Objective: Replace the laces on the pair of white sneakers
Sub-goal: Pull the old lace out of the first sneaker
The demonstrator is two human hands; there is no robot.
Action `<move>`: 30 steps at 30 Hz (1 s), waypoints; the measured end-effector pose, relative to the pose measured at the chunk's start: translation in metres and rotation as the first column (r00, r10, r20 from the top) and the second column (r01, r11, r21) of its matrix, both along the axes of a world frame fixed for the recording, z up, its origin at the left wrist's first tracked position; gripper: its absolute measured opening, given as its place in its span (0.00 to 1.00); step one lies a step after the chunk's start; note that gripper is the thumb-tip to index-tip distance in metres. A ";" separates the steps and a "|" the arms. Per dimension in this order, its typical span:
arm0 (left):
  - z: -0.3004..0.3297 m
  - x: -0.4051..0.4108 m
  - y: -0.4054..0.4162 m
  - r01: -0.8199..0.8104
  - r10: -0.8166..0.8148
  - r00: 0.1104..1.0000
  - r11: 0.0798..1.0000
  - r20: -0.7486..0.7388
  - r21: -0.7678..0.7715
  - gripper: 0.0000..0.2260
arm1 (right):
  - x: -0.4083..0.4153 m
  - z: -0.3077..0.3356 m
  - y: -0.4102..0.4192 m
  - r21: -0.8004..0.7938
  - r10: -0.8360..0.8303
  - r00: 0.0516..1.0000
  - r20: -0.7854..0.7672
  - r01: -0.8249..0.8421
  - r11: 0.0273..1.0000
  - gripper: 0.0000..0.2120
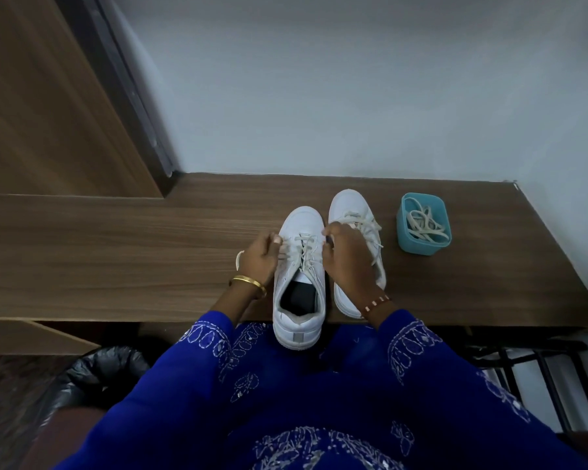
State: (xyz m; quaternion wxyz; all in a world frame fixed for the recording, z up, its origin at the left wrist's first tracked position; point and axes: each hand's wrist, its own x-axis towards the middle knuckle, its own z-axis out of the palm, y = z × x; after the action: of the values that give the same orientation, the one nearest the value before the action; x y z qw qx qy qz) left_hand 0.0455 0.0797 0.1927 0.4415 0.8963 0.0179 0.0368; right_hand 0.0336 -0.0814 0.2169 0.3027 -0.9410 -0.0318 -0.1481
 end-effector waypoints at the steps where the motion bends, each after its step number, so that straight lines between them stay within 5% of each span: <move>1: 0.002 0.000 0.002 0.079 -0.082 0.995 0.995 0.051 0.066 0.07 | 0.003 -0.002 0.001 -0.111 0.074 0.997 -0.010 -0.075 0.991 0.10; 5: 0.003 0.001 0.004 0.248 -0.273 0.959 0.939 0.076 0.237 0.12 | 0.008 -0.003 0.011 -0.269 0.225 0.964 -0.141 -0.256 0.929 0.15; 14: 0.006 -0.002 0.005 0.122 -0.137 0.983 0.984 0.124 0.127 0.04 | 0.011 -0.005 0.007 -0.166 0.226 0.974 -0.028 -0.227 0.960 0.17; 22: 0.000 -0.010 0.012 0.141 -0.156 0.980 0.982 0.121 0.124 0.04 | 0.019 -0.001 0.011 -0.293 0.315 0.901 -0.298 -0.400 0.868 0.24; 25: 0.006 -0.011 0.005 0.172 -0.201 0.963 0.971 0.180 0.166 0.11 | 0.016 0.000 0.006 -0.288 0.315 0.906 -0.282 -0.393 0.873 0.28; 30: 0.008 -0.007 0.002 0.161 -0.198 0.961 0.968 0.194 0.191 0.06 | 0.018 0.000 0.001 -0.290 0.334 0.907 -0.258 -0.402 0.869 0.24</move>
State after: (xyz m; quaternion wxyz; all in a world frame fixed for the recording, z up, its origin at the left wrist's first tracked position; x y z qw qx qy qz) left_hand 0.0386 0.0818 0.2007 0.3628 0.9202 -0.1138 0.0928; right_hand 0.0519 -0.0808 0.2170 0.1620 -0.9650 -0.2055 0.0151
